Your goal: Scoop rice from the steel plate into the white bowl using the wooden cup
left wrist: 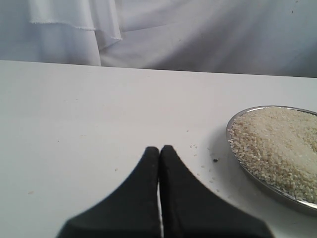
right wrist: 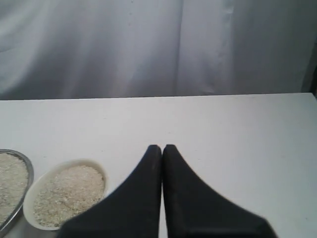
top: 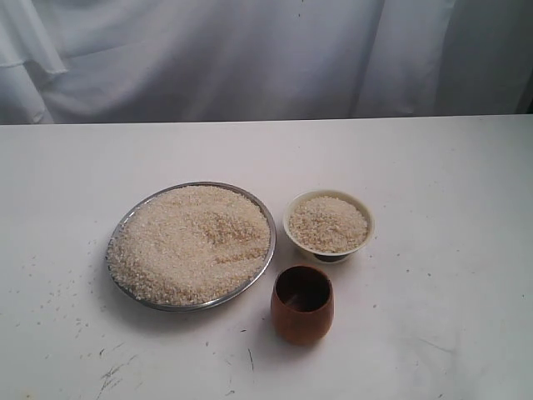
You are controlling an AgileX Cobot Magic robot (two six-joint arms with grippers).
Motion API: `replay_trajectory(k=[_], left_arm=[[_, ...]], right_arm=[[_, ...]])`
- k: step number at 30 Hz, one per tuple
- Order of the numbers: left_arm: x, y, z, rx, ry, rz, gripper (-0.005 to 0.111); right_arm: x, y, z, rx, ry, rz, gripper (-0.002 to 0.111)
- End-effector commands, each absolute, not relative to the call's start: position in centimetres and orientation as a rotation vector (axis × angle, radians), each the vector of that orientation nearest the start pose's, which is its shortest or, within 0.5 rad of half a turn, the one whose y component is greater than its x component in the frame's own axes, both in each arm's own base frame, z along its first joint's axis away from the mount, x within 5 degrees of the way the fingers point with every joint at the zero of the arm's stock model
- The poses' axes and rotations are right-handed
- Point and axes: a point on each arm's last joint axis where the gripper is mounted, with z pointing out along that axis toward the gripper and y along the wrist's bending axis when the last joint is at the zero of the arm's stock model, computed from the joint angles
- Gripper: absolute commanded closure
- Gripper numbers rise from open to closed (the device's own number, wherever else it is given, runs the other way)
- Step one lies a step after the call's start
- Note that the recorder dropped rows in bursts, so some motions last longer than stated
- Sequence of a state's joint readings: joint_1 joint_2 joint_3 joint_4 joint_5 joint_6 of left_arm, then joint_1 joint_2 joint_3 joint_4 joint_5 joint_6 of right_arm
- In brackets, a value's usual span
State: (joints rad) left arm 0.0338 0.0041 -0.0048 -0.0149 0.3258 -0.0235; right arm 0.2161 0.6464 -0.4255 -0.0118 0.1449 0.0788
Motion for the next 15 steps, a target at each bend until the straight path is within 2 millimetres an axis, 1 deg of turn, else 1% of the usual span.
replay_trajectory(k=[1,4,9,12,15], left_arm=[[5.4,0.1,18.4,-0.063,1.801,-0.007,0.107],[5.4,0.1,18.4,-0.063,1.801,-0.007,0.107],[5.4,0.1,18.4,-0.063,1.801,-0.007,0.107],[5.4,0.1,18.4,-0.063,1.801,-0.007,0.107],[5.4,0.1,18.4,-0.063,1.801,-0.007,0.107]], right_arm=[[11.6,1.8,28.4,-0.077,1.824,0.159,0.108],[10.4,1.3,27.7,-0.049,1.793,0.140,0.108],[8.8,0.7,25.6,-0.011,1.732,0.113,0.108],[8.2,0.7,24.9,-0.009,1.694,0.113,0.108],[7.9,0.6,24.8,-0.003,1.695,0.119,0.108]])
